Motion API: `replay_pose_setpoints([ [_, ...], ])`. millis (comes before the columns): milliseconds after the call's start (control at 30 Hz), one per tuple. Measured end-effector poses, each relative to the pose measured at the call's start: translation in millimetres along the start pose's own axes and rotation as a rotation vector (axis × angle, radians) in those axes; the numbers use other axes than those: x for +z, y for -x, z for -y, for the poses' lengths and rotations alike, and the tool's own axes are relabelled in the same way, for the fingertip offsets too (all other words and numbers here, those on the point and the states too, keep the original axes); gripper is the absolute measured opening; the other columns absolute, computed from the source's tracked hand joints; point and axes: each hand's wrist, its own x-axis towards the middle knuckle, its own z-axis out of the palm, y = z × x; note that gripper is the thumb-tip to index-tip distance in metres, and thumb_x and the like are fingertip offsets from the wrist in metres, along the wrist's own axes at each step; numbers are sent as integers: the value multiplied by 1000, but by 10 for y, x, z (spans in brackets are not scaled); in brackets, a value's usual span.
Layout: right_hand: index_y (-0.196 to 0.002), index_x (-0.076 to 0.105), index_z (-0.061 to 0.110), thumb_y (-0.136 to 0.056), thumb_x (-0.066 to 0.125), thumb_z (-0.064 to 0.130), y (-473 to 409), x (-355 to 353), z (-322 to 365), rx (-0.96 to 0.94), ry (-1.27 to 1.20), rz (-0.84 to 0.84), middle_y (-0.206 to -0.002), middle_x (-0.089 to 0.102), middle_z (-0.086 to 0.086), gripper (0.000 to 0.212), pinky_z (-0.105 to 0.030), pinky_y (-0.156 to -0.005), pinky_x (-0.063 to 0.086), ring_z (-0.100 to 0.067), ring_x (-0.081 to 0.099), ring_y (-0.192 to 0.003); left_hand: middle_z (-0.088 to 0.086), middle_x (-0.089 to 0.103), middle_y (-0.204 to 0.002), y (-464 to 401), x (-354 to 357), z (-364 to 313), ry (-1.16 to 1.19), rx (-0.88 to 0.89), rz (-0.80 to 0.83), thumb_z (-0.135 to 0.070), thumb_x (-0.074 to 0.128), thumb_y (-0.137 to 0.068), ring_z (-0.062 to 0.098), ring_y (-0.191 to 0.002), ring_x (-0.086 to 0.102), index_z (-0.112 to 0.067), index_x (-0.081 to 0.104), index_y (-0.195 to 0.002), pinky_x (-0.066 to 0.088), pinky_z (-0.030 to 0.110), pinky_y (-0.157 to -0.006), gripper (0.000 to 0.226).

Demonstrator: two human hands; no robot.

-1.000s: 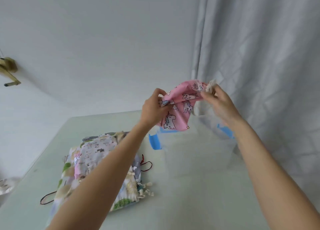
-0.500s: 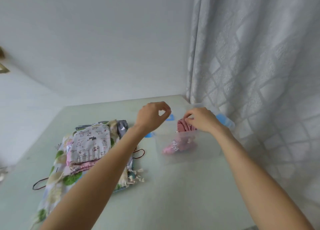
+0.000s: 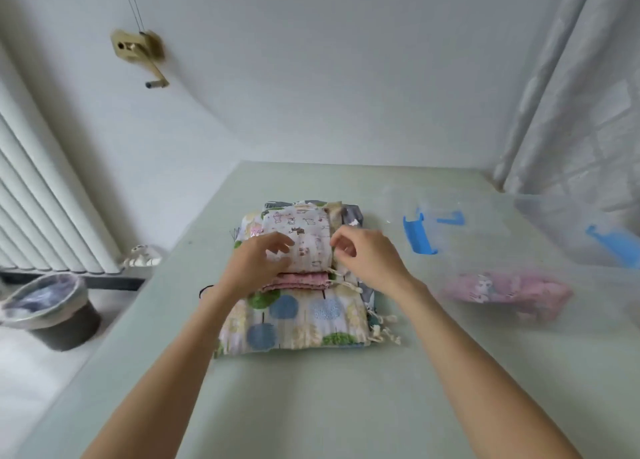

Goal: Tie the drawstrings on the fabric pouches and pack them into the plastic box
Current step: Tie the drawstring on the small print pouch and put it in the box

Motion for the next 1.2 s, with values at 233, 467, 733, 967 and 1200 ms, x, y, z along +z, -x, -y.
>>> replay_pose_setpoints([
  [233,-94,56,20,-83,67,22,-214,534,-152,137,116,100,-83,66,5,15,-29,-65,46,-14,61,-81,-4,57,-98,58,-63,385,-33,-138,57,-35,75,-76,9,-77,57,-26,57,-102,46,22,-70,33],
  [467,-99,64,15,-93,54,13,-488,309,-76,83,-168,-92,-89,65,3,12,-26,-61,52,-10,61,-65,-3,66,-74,-194,-257,165,194,-5,-187,-37,67,-81,9,-68,62,-28,66,-98,46,17,-62,19],
  [733,-97,70,16,-77,74,9,-527,19,-248,45,-534,-75,-88,70,-2,22,-15,-70,53,-10,68,-73,-14,56,-57,-401,-146,40,934,-137,-494,-17,58,-92,3,-50,42,-14,70,-89,38,15,-49,14],
  [967,-86,73,15,-84,68,20,-502,65,-362,20,-248,-107,-70,65,12,8,-13,-66,47,0,57,-62,-16,68,-84,-395,-135,190,872,-208,-403,-31,55,-93,-2,-79,59,-22,70,-90,48,17,-74,18],
  [1200,-83,62,17,-91,58,19,-610,68,-240,93,-541,-98,-68,61,8,9,-13,-53,43,1,54,-53,-13,69,-74,-459,-169,-2,724,-63,-321,-20,51,-95,3,-66,59,-12,60,-86,47,15,-63,14],
])
